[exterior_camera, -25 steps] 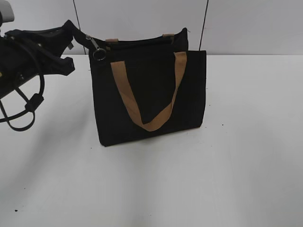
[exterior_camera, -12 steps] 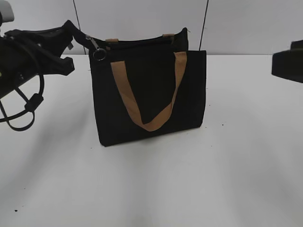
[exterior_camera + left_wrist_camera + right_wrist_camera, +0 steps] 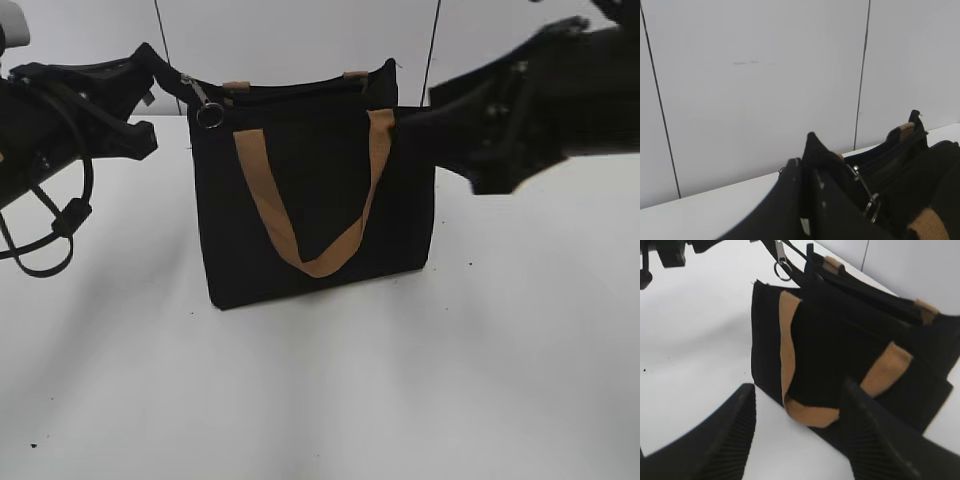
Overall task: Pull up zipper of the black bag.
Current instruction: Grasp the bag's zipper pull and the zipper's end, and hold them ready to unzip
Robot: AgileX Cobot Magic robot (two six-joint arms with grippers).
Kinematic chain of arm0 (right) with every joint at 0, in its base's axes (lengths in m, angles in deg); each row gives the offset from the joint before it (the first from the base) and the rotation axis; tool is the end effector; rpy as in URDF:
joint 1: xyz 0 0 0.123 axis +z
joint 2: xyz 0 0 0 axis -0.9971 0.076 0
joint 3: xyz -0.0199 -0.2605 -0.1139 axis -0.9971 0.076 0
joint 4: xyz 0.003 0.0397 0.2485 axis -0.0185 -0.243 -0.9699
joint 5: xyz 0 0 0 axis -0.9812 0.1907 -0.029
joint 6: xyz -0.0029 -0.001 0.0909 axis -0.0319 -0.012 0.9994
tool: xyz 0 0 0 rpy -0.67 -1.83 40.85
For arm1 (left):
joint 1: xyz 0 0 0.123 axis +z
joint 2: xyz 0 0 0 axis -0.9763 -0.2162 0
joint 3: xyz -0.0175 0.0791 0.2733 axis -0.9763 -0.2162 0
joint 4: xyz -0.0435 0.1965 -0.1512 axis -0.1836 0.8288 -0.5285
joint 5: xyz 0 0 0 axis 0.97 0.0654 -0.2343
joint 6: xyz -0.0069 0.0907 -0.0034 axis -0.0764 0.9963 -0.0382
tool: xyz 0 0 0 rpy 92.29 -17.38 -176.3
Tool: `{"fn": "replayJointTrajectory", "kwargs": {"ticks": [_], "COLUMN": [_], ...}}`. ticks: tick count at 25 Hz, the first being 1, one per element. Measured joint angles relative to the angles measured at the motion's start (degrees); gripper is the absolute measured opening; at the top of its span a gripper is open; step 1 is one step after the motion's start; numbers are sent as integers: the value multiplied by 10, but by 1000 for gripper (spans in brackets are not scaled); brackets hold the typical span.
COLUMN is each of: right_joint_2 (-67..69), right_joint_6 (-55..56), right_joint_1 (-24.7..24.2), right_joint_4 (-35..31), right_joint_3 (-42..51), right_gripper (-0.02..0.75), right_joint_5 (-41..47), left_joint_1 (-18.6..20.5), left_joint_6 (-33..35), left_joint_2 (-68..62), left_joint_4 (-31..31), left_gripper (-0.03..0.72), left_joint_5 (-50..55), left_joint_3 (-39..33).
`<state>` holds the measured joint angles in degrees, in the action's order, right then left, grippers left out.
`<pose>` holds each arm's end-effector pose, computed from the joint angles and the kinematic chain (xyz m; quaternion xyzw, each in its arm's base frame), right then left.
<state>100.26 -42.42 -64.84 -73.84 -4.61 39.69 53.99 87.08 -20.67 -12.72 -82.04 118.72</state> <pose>0.2218 0.1218 0.2944 -0.3585 0.7758 0.1914 0.4827 0.2638 -0.1192 0.2311 0.1758 0.6768 -0.1429 0.7004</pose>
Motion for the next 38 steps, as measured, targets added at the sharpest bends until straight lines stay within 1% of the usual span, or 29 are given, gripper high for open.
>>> {"fn": "replayJointTrajectory", "kwargs": {"ticks": [2, 5, 9, 12, 18, 22, 29, 36, 38], "right_joint_2": [44, 109, 184, 222, 290, 326, 363, 394, 396], "right_joint_6": [-1, -8, -17, -24, -58, -81, -117, -124, -125], "right_joint_1": [37, 72, 101, 113, 120, 126, 127, 127, 127], "right_joint_4": [0, -1, -1, -1, -1, -1, -1, -1, -1], "right_joint_3": [-34, -87, -152, -197, -273, -304, -318, -346, -349], "right_gripper": [415, 415, 415, 415, 415, 415, 415, 415, 403], "right_joint_5": [-25, -46, -52, -53, -53, -54, -68, -72, -72], "left_joint_1": [0, 0, 0, 0, 0, 0, 0, 0, 0], "left_joint_6": [0, 0, 0, 0, 0, 0, 0, 0, 0], "left_joint_2": [0, 0, 0, 0, 0, 0, 0, 0, 0], "left_joint_4": [0, 0, 0, 0, 0, 0, 0, -3, -8], "left_gripper": [17, 17, 17, 17, 17, 17, 17, 17, 17], "left_joint_5": [0, 0, 0, 0, 0, 0, -5, -12, -13], "left_joint_3": [0, 0, 0, 0, 0, 0, 0, 0, 0]}}
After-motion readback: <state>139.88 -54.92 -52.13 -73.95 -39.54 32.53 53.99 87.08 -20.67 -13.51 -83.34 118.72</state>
